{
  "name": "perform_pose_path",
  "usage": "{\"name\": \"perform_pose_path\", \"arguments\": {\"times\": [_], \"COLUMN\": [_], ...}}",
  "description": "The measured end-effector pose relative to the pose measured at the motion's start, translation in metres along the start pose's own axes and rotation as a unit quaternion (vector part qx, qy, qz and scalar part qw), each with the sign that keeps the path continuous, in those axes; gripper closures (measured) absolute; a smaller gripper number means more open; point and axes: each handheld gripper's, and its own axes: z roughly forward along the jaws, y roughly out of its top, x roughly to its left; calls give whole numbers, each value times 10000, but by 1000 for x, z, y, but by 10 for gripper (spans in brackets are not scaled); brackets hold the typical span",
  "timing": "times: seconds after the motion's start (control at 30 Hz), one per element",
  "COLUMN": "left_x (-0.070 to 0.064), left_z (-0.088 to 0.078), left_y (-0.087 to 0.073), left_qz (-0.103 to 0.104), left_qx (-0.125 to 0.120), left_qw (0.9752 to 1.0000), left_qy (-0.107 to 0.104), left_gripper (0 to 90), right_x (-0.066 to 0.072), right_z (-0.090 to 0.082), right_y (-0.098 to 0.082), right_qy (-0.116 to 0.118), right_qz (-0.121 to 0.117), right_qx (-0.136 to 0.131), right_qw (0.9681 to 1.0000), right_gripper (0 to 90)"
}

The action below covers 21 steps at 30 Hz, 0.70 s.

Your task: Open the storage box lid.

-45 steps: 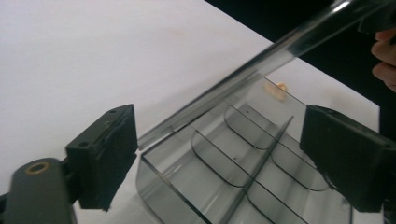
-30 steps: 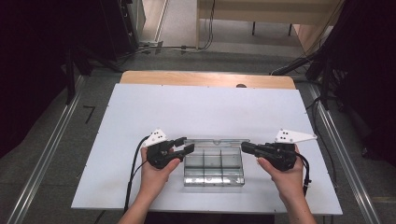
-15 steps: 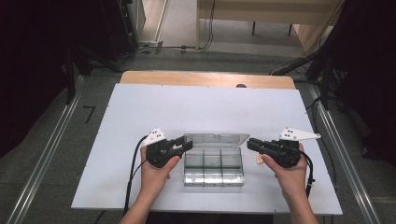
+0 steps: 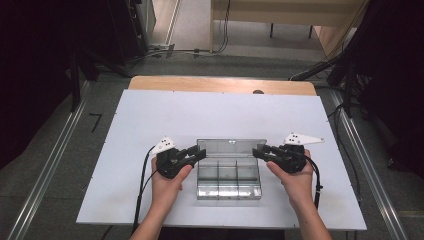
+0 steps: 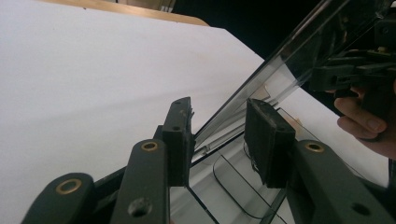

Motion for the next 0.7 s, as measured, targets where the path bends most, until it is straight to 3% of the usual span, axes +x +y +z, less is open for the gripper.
{"name": "perform_pose_path", "arguments": {"times": [0.3, 0.7], "left_x": [4, 4], "left_z": [8, 16], "left_y": [3, 8], "left_qz": [-122, -219], "left_qx": [50, 151], "left_qw": [9999, 9994], "left_qy": [12, 208], "left_gripper": [633, 650], "right_x": [-8, -14], "right_z": [8, 16], "right_y": [3, -1], "right_qy": [105, 62], "right_qz": [115, 295], "right_qx": [-14, -32], "right_qw": [9999, 9995], "right_gripper": [651, 662]}}
